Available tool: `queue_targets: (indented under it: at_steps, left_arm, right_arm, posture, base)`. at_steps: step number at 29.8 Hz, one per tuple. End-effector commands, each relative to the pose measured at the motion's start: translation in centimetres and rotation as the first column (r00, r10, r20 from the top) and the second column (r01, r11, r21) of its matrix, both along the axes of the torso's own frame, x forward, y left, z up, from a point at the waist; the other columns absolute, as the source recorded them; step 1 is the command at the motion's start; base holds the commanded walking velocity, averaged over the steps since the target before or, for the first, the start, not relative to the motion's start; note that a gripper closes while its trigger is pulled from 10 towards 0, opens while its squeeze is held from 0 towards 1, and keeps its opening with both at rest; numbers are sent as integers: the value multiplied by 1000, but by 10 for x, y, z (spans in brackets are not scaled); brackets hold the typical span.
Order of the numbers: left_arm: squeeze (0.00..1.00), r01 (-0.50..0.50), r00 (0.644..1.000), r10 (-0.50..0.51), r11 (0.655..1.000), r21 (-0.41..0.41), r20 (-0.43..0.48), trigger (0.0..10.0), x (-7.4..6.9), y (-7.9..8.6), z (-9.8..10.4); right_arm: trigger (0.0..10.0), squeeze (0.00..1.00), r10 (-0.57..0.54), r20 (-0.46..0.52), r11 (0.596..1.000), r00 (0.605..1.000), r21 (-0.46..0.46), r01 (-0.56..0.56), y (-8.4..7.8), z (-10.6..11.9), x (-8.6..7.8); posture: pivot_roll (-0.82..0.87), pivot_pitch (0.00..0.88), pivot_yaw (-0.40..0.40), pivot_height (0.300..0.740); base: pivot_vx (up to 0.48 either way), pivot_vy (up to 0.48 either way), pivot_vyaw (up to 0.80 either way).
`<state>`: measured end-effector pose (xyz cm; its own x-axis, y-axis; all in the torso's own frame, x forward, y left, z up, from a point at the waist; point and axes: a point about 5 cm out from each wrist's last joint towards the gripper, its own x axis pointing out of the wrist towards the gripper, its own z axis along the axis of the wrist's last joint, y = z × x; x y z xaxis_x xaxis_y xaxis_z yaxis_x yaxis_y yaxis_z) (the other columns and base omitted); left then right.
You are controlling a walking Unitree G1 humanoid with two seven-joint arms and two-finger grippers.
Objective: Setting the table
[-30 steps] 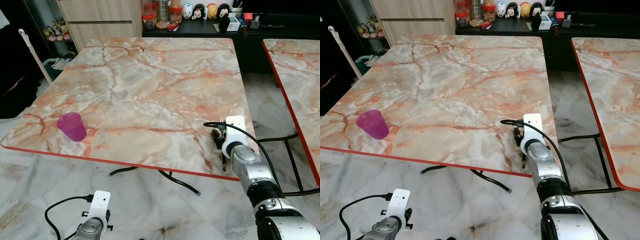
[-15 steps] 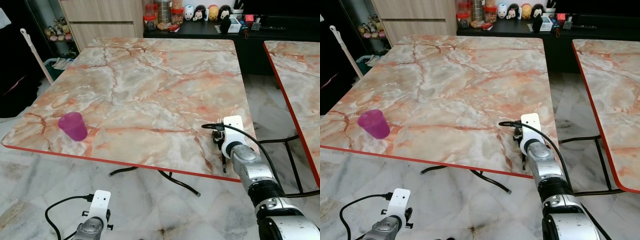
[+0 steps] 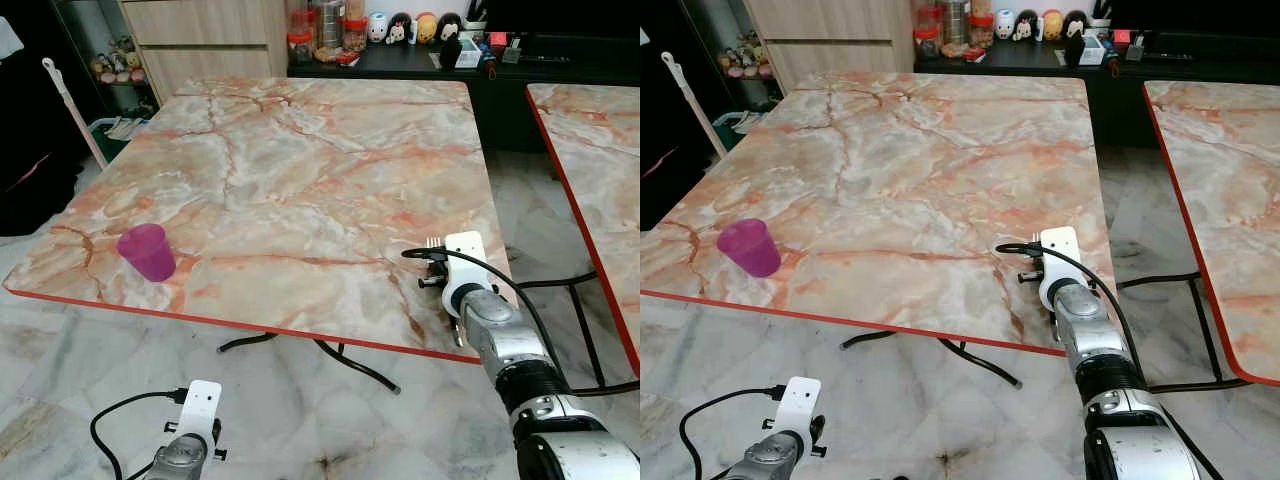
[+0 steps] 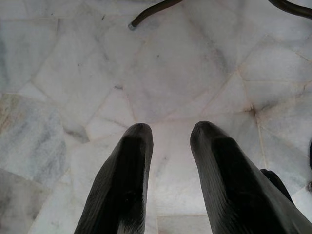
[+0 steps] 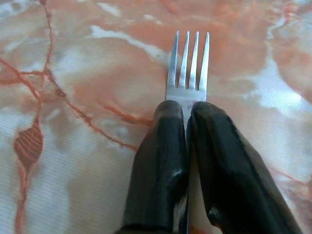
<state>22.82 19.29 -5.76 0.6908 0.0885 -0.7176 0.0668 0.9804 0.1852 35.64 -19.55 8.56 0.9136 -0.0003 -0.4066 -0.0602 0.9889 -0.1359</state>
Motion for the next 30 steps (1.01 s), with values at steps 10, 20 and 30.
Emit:
queue_targets:
  at_steps: [10,20,30]
  left_arm:
    - [0,15,1000,-15,1000,5,-22,10000,-2,2,-1]
    - [0,19,1000,-19,1000,7,-24,10000,-2,2,-2]
    - [0,17,1000,-17,1000,10,-23,10000,-2,2,-2]
  right_arm:
    - [0,0,-1,-49,999,999,41,3,0,-18,-10]
    - [0,0,-3,53,998,999,66,-1,-1,-6,-5]
    - [10000,0,-36,190,998,981,65,24,-4,17,5]
  posture:
    - [-71,86,70,740]
    - [-69,78,72,740]
    - [-68,71,71,740]
  base:
    - [0,0,0]
    - [0,0,0]
    - [0,0,0]
